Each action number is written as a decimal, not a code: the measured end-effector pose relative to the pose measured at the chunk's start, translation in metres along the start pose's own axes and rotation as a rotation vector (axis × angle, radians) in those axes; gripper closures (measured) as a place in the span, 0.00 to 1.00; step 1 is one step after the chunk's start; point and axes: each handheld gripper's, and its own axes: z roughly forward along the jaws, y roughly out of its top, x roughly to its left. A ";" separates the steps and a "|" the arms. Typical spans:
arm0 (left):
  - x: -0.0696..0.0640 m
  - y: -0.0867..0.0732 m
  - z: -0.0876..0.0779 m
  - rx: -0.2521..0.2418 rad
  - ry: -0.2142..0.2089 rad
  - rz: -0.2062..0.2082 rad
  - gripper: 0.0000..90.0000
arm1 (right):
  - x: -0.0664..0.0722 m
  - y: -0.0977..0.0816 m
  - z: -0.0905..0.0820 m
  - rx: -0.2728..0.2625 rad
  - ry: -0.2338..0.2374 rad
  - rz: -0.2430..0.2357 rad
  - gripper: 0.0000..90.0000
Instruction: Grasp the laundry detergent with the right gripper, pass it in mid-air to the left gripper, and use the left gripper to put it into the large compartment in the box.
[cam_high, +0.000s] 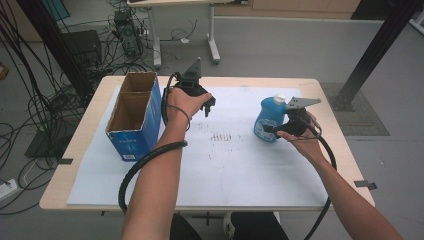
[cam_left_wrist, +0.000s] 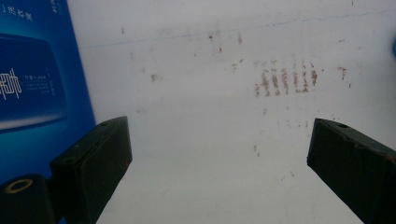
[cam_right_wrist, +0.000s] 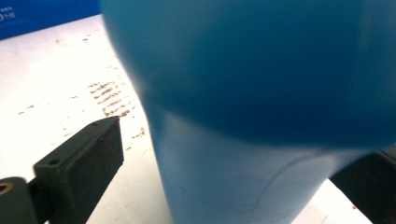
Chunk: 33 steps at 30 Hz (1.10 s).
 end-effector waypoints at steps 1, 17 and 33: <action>0.000 0.000 0.000 0.000 0.001 0.000 0.08 | 0.000 0.000 0.001 0.004 0.001 -0.001 0.03; 0.001 0.001 0.000 0.001 0.000 0.005 0.08 | -0.004 -0.003 0.004 -0.013 0.008 -0.022 0.34; 0.001 0.001 -0.002 -0.005 0.002 0.002 0.08 | -0.005 -0.003 0.005 -0.010 0.040 -0.016 0.48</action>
